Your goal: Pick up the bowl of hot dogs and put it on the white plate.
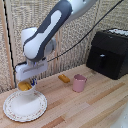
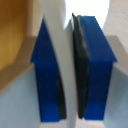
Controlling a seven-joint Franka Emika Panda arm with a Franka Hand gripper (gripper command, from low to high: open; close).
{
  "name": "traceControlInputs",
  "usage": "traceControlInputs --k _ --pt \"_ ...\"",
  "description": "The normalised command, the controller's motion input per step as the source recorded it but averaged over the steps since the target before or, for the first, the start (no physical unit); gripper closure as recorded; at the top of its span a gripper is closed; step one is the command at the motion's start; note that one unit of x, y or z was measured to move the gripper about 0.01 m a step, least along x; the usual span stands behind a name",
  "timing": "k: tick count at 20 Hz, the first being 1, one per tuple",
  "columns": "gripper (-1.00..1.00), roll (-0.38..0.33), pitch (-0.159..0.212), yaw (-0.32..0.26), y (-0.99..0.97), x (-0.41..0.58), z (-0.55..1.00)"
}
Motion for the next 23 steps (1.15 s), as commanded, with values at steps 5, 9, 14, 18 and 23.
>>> traceControlInputs --k 5,9,14,18,23 --pt "1.0 -0.013 0.031 0.083 0.19 0.205 -0.45" --pt "1.0 -0.049 0.0 0.053 0.01 0.261 -0.35" --pt "-1.0 0.0 0.0 0.038 0.0 0.147 0.01" --pt "-1.0 0.037 0.047 0.025 -0.13 0.046 0.47" --pt "-1.0 0.02 0.063 0.078 -0.08 0.095 0.64"
